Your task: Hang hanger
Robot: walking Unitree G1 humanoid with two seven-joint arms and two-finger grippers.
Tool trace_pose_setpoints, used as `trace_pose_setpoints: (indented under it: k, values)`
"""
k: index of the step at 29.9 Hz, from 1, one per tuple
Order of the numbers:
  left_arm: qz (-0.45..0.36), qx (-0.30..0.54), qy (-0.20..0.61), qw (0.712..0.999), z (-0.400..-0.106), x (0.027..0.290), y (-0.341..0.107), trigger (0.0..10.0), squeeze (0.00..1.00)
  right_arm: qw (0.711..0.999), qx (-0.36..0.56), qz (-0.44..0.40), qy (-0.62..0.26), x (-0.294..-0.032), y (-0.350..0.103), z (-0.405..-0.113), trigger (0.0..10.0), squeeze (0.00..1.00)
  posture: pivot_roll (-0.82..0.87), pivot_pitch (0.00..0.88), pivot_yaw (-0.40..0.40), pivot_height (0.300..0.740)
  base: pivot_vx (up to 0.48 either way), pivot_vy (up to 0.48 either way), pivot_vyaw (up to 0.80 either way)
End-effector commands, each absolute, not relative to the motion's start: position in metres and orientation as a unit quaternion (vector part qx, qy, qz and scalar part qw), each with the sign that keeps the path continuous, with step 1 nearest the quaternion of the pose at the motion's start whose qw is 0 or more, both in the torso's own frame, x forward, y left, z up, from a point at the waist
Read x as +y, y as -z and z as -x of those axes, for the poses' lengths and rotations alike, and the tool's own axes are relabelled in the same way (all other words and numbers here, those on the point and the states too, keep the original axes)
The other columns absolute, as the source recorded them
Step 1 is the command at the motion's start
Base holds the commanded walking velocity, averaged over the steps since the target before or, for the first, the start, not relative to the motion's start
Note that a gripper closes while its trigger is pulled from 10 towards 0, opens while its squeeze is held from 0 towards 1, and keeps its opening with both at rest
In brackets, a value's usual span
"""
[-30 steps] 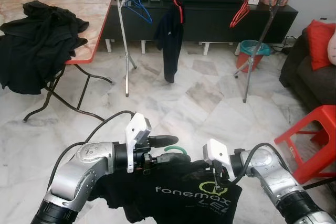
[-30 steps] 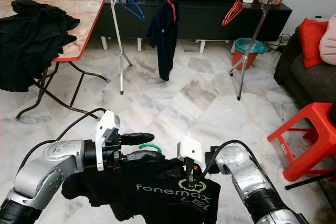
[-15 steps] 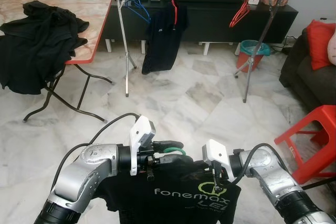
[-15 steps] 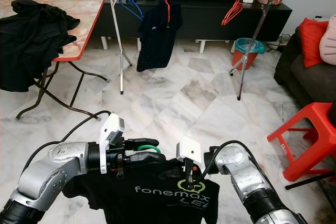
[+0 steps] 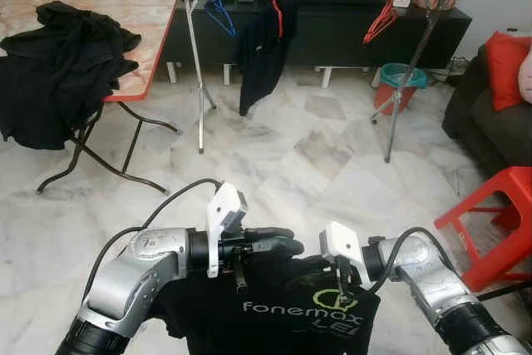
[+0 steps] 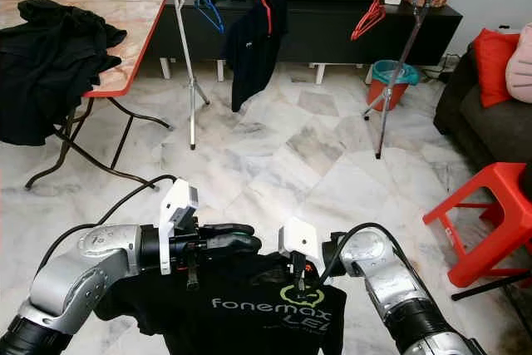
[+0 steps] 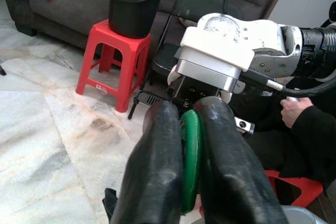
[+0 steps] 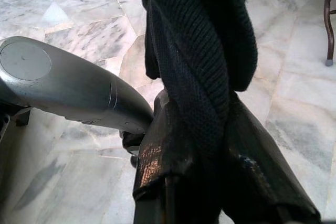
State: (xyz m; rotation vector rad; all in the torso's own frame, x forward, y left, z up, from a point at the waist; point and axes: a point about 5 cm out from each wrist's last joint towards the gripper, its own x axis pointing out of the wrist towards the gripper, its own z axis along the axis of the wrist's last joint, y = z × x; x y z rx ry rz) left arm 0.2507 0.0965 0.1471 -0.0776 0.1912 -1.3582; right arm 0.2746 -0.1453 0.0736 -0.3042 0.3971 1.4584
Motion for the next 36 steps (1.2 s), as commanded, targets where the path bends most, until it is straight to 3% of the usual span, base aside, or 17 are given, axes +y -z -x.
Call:
trace_pose_setpoints:
  k: [1,16,17,36]
  values:
    - [0.029,0.084,0.637,0.765,-0.2498,0.092,-0.1521,0.0,0.0,0.718,0.164,0.148,-0.66,-0.1432,-0.0817,-0.2801,10.0,0.0,0.15,0.0,-0.046,0.74,0.0,0.0,0.0]
    - [0.031,0.083,0.647,0.757,-0.248,0.0913,-0.1546,0.0,0.0,0.719,0.164,0.145,-0.659,-0.1434,-0.0819,-0.2809,10.0,0.0,0.15,0.0,-0.042,0.74,0.0,0.0,0.0]
    - [0.031,0.083,0.648,0.757,-0.2478,0.0914,-0.1547,0.0,0.0,0.719,0.166,0.141,-0.66,-0.1434,-0.0819,-0.2808,10.0,1.0,0.15,0.0,-0.042,0.74,0.0,0.0,0.0]
    - [0.019,0.088,0.655,0.75,-0.2476,0.0929,-0.1555,0.0,0.0,0.722,0.157,0.143,-0.659,-0.1437,-0.0863,-0.2826,10.0,1.0,0.15,0.0,-0.039,0.74,0.0,0.0,0.0]
